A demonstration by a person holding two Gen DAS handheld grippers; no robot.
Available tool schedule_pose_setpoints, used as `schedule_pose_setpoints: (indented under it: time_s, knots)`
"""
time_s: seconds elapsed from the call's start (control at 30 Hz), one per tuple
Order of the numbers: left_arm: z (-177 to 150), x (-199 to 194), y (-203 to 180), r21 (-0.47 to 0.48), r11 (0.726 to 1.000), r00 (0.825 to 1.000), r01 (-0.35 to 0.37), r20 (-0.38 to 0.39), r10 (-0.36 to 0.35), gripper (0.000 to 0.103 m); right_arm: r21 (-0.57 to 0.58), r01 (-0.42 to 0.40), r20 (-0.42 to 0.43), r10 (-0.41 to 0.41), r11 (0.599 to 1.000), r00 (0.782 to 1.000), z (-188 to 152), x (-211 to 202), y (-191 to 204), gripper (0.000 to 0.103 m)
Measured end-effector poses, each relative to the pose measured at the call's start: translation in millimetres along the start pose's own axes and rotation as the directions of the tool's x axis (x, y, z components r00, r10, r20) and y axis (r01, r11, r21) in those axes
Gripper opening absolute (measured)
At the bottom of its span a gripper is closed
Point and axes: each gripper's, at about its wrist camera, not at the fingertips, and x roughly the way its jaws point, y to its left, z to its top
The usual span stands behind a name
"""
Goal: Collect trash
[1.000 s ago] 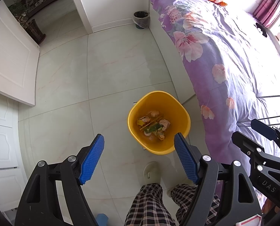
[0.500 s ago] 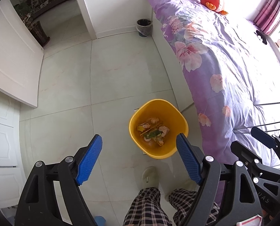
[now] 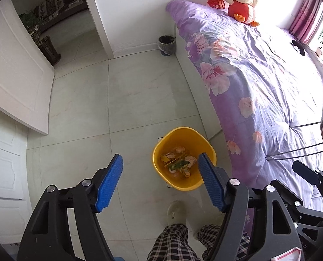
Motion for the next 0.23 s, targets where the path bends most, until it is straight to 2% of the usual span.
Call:
schedule_pose_setpoints:
  time_s: [0.13, 0.23]
  knots:
    - [2, -13, -4, 0.015, 0.999, 0.999, -0.032, 0.038, 0.031, 0.098, 0.013, 0.003, 0.024, -0.003, 1.0, 1.0, -2, -9, -4, 0.066]
    - [5, -24, -8, 0.04, 0.998, 0.997, -0.051, 0.056, 0.048, 0.098, 0.031, 0.009, 0.049, -0.011, 0.999, 0.999, 0, -19, -9, 0.068]
